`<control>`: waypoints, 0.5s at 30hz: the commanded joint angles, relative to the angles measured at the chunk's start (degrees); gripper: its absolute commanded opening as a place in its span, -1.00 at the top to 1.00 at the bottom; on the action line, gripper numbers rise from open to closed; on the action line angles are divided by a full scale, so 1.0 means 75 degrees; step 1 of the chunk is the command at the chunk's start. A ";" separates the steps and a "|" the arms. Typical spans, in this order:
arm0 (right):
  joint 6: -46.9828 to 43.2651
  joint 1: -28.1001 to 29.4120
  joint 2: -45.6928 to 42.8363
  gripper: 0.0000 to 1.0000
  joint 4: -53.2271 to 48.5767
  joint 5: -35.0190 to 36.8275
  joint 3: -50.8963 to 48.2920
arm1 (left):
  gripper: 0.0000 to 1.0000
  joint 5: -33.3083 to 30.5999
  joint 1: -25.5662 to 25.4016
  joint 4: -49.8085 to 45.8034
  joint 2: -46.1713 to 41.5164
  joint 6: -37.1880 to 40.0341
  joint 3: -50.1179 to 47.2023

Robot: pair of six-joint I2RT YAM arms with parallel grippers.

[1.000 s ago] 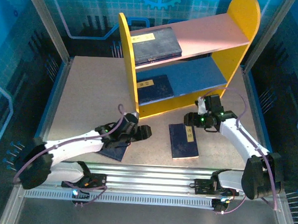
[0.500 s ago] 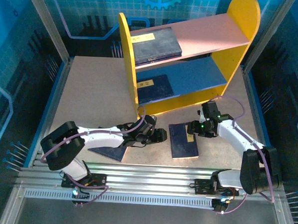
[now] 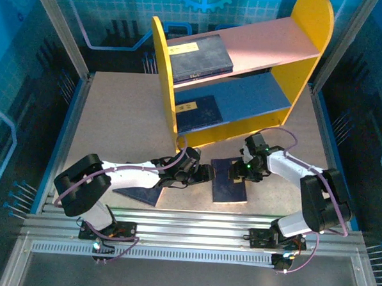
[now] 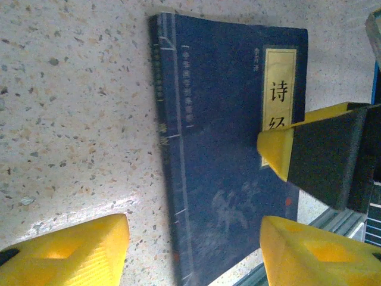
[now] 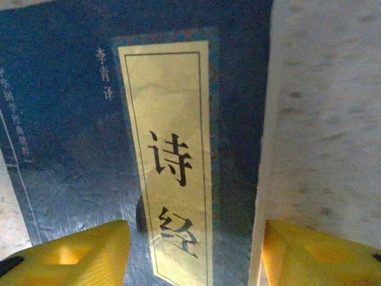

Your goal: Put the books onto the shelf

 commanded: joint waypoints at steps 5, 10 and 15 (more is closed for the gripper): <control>0.1148 0.1070 -0.0094 -0.21 0.0963 -0.1067 0.0031 | -0.22 -0.0385 0.0027 -0.0667 -0.0019 -0.0017 -0.0183; 0.0812 0.1079 -0.0061 -0.21 0.0558 -0.0570 0.0263 | -0.24 -0.0807 0.0146 -0.1619 -0.0257 0.0209 -0.0143; 0.0615 0.1081 -0.0091 -0.18 0.0487 -0.0179 0.0102 | -0.24 -0.0745 0.0369 -0.1872 -0.0405 0.0219 -0.0321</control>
